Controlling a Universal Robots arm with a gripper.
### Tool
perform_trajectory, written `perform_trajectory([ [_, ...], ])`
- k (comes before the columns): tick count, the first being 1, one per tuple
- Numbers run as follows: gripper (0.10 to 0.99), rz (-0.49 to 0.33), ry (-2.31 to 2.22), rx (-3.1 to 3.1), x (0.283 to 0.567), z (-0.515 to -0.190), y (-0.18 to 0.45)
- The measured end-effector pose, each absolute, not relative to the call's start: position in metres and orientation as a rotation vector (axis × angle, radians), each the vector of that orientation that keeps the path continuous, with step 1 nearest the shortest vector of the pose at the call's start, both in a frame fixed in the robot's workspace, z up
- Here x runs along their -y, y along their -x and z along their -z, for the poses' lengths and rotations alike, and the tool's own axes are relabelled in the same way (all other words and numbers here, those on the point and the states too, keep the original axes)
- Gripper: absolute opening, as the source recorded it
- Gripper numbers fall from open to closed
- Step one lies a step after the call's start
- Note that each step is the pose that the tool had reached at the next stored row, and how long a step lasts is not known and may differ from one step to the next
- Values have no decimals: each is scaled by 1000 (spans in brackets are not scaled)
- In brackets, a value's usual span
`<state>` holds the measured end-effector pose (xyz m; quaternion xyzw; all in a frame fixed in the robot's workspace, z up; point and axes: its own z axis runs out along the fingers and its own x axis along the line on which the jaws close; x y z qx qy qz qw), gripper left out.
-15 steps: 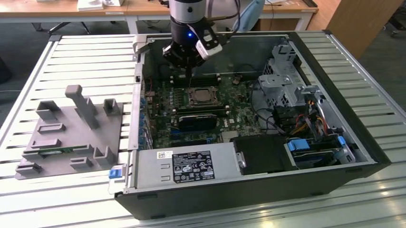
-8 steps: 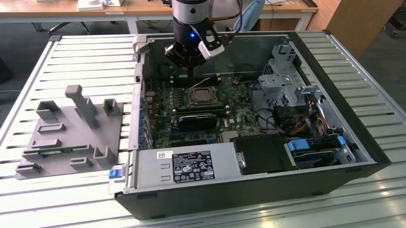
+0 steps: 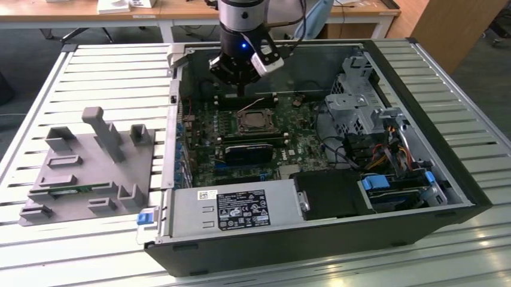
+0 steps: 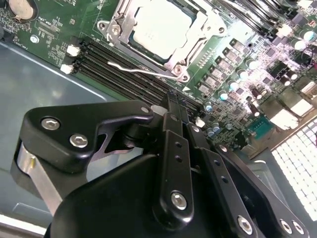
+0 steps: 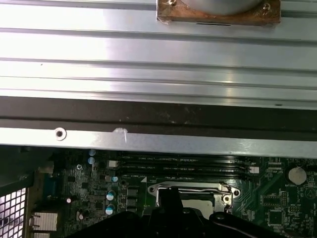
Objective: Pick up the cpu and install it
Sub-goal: 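Install the first cpu locking lever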
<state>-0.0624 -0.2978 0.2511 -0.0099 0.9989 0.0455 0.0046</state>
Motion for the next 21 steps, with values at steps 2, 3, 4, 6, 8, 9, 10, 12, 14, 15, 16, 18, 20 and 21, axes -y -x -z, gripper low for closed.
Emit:
perform_trajectory([
  [2,106,-142,31,-3129,298,-250,61],
  [3,106,-142,31,-3129,298,-250,61],
  [4,106,-142,31,-3129,298,-250,60],
  [6,106,-142,31,-3129,298,-250,59],
  [8,106,-143,31,-3129,298,-249,58],
  [9,106,-143,31,-3129,298,-249,58],
  [10,106,-143,31,-3129,298,-249,57],
  [12,106,-143,31,-3129,298,-249,57],
  [14,106,-142,31,-3129,298,-249,56],
  [15,106,-142,31,-3129,298,-249,56],
  [16,106,-142,31,-3129,298,-249,56],
  [18,106,-143,31,-3129,298,-249,56],
  [20,106,-142,31,-3129,298,-249,55],
  [21,106,-142,31,-3129,298,-249,55],
])
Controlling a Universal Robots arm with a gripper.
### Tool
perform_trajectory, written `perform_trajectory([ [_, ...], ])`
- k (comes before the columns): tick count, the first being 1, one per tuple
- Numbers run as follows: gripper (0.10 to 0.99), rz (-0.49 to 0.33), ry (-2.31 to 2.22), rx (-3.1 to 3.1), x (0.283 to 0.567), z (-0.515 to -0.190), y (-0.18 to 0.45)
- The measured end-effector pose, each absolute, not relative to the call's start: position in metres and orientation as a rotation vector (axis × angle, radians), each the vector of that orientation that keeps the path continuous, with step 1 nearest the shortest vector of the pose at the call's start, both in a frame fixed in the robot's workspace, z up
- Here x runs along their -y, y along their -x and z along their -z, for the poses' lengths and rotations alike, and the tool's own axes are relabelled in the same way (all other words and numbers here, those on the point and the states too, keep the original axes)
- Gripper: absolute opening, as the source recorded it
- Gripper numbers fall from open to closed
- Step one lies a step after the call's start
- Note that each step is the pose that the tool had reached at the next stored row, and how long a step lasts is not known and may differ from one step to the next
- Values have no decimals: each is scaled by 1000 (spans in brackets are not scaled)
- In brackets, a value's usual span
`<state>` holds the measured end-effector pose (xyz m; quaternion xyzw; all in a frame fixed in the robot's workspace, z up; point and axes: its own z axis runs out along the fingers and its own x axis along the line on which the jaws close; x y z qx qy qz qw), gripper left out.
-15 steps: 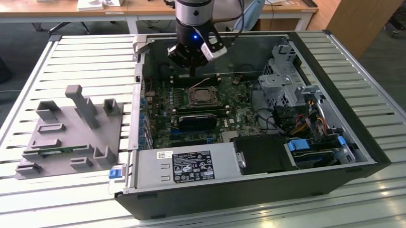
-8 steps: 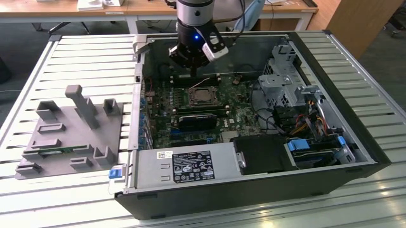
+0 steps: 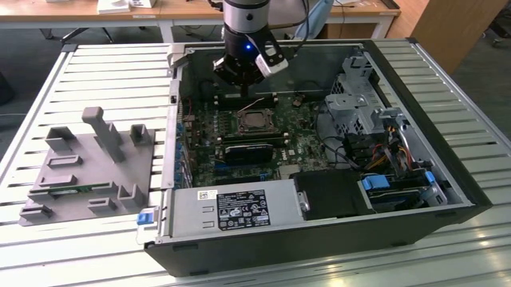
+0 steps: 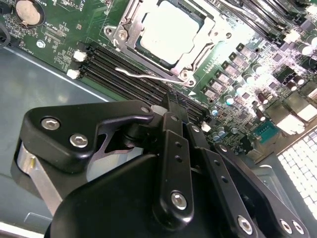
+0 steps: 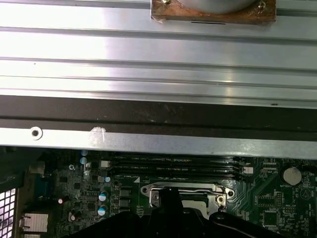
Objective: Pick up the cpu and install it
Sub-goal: 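Install the first cpu locking lever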
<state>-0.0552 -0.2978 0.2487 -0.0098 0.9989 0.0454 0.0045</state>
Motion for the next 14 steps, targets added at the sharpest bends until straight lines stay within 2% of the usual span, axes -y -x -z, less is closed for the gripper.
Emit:
perform_trajectory([
  [14,106,-142,31,-3129,298,-245,53],
])
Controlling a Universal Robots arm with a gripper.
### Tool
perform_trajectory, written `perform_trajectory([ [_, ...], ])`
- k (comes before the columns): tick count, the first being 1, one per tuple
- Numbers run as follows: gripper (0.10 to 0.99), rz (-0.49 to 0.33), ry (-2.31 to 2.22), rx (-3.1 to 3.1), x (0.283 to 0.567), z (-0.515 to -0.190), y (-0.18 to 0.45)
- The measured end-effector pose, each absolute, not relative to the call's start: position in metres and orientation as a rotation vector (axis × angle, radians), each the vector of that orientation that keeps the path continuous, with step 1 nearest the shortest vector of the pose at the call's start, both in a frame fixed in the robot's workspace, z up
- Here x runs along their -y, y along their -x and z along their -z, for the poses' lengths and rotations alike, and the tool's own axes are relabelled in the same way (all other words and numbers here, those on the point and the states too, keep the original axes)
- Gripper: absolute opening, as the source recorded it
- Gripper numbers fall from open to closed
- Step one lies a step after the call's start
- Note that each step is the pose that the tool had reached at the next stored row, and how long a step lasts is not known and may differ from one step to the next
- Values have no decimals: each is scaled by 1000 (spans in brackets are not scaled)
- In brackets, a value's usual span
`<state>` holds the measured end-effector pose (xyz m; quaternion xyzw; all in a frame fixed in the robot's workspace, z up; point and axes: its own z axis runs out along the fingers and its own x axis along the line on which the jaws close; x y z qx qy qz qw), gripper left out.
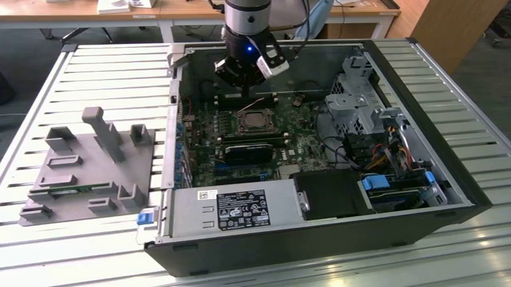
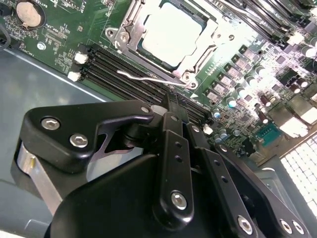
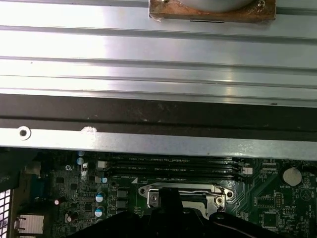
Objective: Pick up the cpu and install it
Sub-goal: 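Install the first cpu locking lever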
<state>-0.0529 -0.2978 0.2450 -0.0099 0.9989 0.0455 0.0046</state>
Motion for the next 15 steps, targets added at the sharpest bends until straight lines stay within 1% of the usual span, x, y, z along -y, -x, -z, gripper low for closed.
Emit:
perform_trajectory([
  [15,106,-142,28,-3129,295,-231,41],
])
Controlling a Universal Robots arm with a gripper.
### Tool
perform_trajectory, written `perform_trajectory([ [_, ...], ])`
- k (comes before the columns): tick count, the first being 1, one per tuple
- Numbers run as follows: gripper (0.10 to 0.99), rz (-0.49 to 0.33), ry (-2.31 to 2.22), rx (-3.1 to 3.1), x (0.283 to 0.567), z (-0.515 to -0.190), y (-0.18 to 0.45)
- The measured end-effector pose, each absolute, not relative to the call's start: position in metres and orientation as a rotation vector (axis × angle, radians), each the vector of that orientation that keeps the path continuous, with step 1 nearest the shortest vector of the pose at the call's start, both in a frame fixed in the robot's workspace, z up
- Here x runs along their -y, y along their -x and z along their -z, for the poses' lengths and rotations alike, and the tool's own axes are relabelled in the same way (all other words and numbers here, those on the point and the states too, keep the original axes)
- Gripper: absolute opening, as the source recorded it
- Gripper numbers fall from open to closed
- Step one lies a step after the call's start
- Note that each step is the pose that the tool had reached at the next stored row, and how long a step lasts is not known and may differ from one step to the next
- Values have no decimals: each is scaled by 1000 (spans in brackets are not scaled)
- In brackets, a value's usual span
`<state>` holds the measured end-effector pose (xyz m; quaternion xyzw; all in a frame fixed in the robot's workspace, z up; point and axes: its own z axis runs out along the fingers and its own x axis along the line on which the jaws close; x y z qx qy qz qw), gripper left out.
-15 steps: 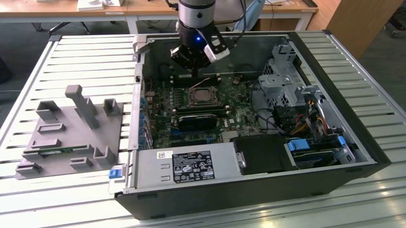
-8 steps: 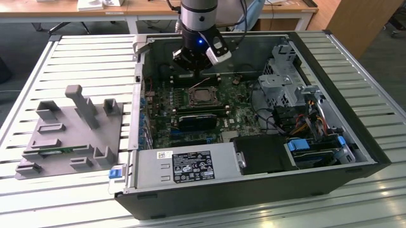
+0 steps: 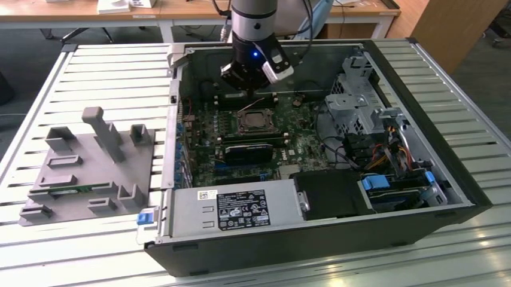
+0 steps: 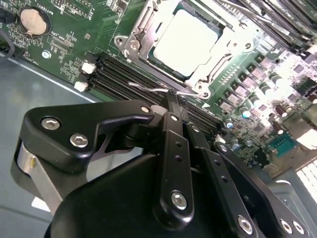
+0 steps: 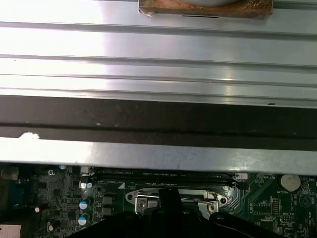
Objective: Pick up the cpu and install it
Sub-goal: 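Install the first cpu locking lever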
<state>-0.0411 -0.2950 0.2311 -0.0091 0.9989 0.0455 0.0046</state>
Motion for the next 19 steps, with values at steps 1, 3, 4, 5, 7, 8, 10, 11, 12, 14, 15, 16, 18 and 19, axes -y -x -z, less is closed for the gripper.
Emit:
perform_trajectory([
  [1,106,-142,28,-3129,295,-230,41],
  [3,106,-143,28,-3129,295,-229,40],
  [4,106,-143,28,-3129,295,-228,39],
  [5,106,-142,28,-3129,294,-228,39],
  [7,106,-142,28,-3129,294,-227,38],
  [8,106,-143,28,-3129,294,-226,37],
  [10,106,-142,28,-3129,294,-226,37],
  [11,106,-142,28,-3129,294,-226,37],
  [12,106,-142,28,-3129,294,-225,37],
  [14,106,-142,28,-3129,294,-225,37],
  [15,106,-142,28,-3129,294,-225,37],
  [16,106,-142,28,-3129,294,-224,37],
  [18,106,-142,28,-3129,294,-224,36],
  [19,106,-142,28,-3129,294,-224,36],
])
